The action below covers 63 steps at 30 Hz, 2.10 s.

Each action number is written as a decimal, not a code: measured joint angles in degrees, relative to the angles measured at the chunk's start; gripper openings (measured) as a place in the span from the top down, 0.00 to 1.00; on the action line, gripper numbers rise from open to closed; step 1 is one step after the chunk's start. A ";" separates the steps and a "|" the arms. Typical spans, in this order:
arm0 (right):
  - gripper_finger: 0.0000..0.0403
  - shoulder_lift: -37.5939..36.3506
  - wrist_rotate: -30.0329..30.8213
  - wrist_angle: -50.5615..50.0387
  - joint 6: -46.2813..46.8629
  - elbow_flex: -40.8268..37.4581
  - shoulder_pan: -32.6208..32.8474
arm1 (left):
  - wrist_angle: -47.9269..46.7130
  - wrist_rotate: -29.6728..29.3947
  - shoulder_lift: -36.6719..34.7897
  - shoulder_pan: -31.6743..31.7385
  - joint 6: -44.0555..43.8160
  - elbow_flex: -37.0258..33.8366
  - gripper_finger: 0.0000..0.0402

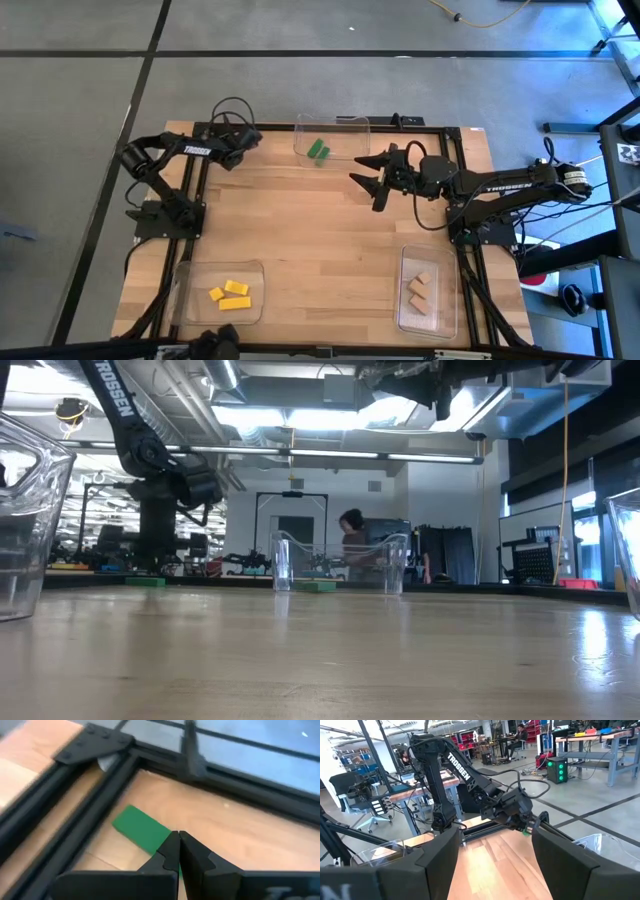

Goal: Sort & place blocks by color
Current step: Put the green block into the top transparent bin

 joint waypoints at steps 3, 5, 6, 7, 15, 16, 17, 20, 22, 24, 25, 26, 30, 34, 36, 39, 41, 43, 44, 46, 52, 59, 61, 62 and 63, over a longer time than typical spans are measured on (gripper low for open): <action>0.37 0.00 0.02 -0.04 0.00 0.00 0.00 | -1.49 2.09 0.02 -0.47 0.14 0.00 1.00; 0.37 0.00 0.02 -0.06 0.00 0.00 0.00 | -3.03 3.40 0.02 -0.28 0.09 0.00 1.00; 0.37 0.00 0.02 -0.04 0.08 0.00 0.00 | -3.87 3.75 0.00 -0.09 0.08 0.01 1.00; 0.37 0.00 0.02 -0.04 0.24 0.00 0.00 | -4.76 4.16 -0.05 0.18 0.06 0.05 1.00; 0.37 0.00 0.00 -0.01 1.75 0.00 0.00 | -8.01 6.58 0.11 0.98 0.12 0.13 1.00; 0.37 0.00 0.02 -0.01 1.81 0.00 0.00 | -8.07 6.95 0.09 0.98 0.14 0.15 1.00; 0.37 0.00 0.02 -0.01 1.84 0.00 0.00 | -8.05 7.66 0.06 1.01 0.25 0.16 1.00; 0.37 0.00 0.02 -0.01 1.70 0.00 0.00 | -7.93 9.63 -0.02 0.23 1.17 0.17 1.00; 0.37 0.00 0.02 -0.01 1.53 0.00 0.00 | -7.93 9.98 -0.03 -1.51 1.03 0.17 1.00; 0.37 0.00 0.02 0.01 1.51 0.00 0.00 | -7.93 10.78 -0.02 -3.19 0.13 0.23 1.00; 0.37 0.00 0.00 0.01 1.49 0.00 0.00 | -7.91 10.88 -0.01 -4.15 -0.26 0.28 1.00; 0.37 0.00 0.02 0.01 1.49 0.00 0.00 | -7.91 10.98 0.00 -5.27 -0.54 0.43 1.00; 0.37 0.00 0.02 0.01 1.44 0.00 0.00 | -8.07 11.29 0.11 -10.04 -0.77 1.53 1.00; 0.37 0.00 0.02 0.03 1.39 0.00 0.00 | -8.08 12.92 0.15 -15.32 -0.36 2.47 1.00; 0.37 0.00 0.02 0.03 1.33 0.00 0.00 | -8.16 12.97 0.15 -18.39 -1.33 2.51 1.00; 0.37 0.00 0.07 0.03 1.31 0.00 0.00 | -8.33 13.34 0.14 -23.07 -3.11 2.55 1.00; 0.37 0.00 0.07 0.03 1.31 0.00 0.00 | -8.17 13.53 0.13 -26.35 -3.60 2.56 1.00; 0.37 0.00 0.07 0.03 1.30 0.00 0.00 | -7.83 13.58 0.13 -30.04 -4.73 2.56 1.00; 0.37 0.00 0.14 0.03 1.21 0.00 0.00 | -7.39 13.82 0.13 -31.96 -4.86 2.56 1.00; 0.37 0.00 0.58 0.03 0.31 0.00 0.02 | -6.23 14.37 0.15 -35.85 -4.92 2.56 1.00; 0.37 0.00 0.61 0.03 -0.89 0.00 0.02 | 1.01 18.86 0.28 -47.93 -4.89 2.46 1.00; 0.37 0.00 0.59 0.03 -0.90 0.00 0.02 | 4.63 23.52 0.37 -60.64 -4.42 2.60 1.00; 0.37 0.00 0.59 0.01 -0.90 0.00 0.02 | 4.53 23.54 0.39 -62.78 -4.42 2.58 1.00; 0.37 0.00 0.59 0.01 -1.07 0.00 0.02 | 4.82 23.54 0.39 -63.35 -4.36 2.58 1.00; 0.37 0.00 0.59 0.03 -1.47 0.00 0.02 | 5.14 23.47 0.35 -63.56 -4.37 2.58 1.00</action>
